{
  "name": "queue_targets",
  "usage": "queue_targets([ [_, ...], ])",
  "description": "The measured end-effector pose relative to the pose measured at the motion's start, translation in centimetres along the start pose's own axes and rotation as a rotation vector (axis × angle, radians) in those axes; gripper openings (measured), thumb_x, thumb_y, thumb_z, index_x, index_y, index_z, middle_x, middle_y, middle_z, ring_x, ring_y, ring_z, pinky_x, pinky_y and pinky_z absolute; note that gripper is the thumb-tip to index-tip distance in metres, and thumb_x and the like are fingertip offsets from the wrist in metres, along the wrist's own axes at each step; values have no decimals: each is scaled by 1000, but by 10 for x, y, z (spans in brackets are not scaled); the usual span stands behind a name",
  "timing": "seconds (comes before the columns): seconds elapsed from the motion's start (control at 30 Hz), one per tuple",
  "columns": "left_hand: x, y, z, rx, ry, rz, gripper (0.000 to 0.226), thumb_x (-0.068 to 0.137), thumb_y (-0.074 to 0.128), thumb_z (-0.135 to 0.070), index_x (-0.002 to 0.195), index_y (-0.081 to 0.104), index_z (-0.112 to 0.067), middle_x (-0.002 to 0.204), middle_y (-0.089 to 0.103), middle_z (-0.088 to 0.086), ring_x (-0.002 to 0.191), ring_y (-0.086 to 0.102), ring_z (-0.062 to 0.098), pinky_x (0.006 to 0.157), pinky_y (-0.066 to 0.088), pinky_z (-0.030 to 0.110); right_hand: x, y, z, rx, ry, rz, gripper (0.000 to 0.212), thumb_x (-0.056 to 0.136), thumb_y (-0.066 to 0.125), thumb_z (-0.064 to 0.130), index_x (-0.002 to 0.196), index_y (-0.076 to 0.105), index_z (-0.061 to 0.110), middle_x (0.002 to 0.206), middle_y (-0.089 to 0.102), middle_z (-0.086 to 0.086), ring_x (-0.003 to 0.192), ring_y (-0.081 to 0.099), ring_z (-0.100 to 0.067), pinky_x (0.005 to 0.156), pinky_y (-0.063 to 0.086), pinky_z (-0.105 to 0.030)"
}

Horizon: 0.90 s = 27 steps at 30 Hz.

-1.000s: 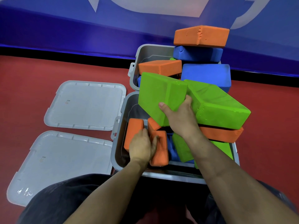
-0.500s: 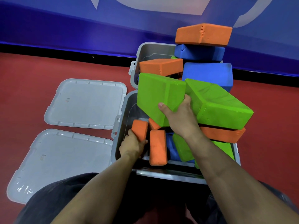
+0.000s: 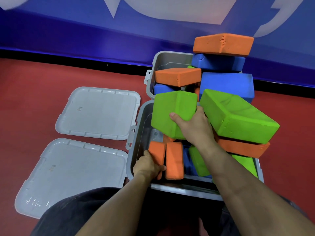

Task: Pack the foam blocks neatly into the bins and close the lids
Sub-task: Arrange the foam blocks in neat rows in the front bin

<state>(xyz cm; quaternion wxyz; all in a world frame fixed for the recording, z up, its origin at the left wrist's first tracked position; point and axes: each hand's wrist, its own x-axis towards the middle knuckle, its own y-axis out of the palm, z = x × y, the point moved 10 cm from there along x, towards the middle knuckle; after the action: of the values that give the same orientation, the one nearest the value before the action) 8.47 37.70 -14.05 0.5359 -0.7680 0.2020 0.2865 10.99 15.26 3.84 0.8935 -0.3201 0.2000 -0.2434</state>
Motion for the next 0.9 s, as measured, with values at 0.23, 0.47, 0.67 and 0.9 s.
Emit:
queue_targets([
  [0.23, 3, 6, 7, -8, 5, 35, 88, 69, 83, -63, 129, 39, -18, 130, 63, 8, 120, 61, 33, 92, 49, 41, 3, 3, 26, -198, -43, -61, 87, 62, 63, 88, 119, 55, 23, 113, 69, -6, 104, 64, -34, 82, 55, -43],
  [0.47, 6, 11, 8, -97, 20, 70, 98, 69, 85, -59, 140, 32, -18, 140, 56, 10, 128, 57, 32, 101, 47, 43, 5, 25, 22, -285, 20, -14, 90, 53, 54, 97, 103, 63, 23, 102, 71, -7, 96, 66, -35, 78, 55, -41],
  [0.67, 10, -30, -23, -642, 330, -81, 154, 55, 100, -40, 162, -10, -23, 169, 4, 4, 157, 9, 22, 128, 14, 46, 12, 48, 15, -267, 65, -16, 88, 66, 59, 90, 113, 58, 16, 110, 69, -12, 105, 64, -36, 79, 49, -40],
  [0.9, 9, -93, -71, -916, 602, -177, 109, 70, 89, -46, 156, 26, -28, 151, 49, -8, 136, 51, 6, 114, 44, 43, 30, 81, -3, 32, 75, 23, 60, 93, 42, 69, 111, 65, 16, 111, 71, -10, 110, 63, -32, 89, 47, -40],
])
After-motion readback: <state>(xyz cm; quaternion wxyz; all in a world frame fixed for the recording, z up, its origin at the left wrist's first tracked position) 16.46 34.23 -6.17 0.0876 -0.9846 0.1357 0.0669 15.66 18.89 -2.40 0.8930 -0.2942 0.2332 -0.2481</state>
